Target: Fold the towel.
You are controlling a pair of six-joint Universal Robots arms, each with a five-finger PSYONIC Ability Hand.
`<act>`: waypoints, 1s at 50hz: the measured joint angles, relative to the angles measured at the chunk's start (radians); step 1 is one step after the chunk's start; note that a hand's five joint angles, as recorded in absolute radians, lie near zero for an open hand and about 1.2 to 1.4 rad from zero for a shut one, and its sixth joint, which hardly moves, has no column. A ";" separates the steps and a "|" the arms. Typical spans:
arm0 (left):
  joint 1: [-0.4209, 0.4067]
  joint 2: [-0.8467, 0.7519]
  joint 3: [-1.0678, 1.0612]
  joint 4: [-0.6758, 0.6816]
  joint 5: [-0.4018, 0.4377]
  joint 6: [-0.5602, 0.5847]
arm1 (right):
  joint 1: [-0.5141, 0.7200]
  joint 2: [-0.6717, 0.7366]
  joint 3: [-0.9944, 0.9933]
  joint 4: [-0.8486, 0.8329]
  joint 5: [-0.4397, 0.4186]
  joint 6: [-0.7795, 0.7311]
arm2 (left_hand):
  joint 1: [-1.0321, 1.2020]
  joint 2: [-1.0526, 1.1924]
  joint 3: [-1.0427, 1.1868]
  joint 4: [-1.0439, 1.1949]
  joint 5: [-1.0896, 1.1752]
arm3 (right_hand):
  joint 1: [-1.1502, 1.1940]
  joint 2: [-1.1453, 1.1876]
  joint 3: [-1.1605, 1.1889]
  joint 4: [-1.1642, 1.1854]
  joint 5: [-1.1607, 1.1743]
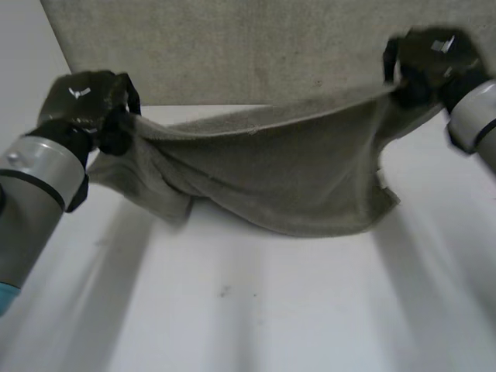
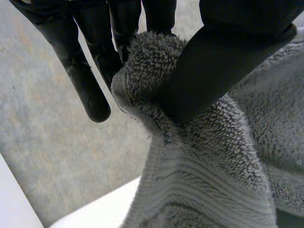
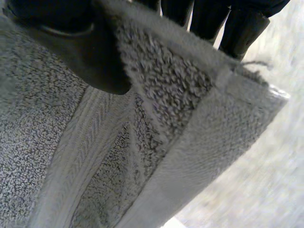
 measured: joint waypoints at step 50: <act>0.006 -0.485 0.858 -0.028 -0.078 0.069 | 0.139 0.489 -0.891 0.078 0.129 -0.202 | 0.000 0.001 0.000 0.000 0.005 | 0.005 0.000 0.000 0.000 0.005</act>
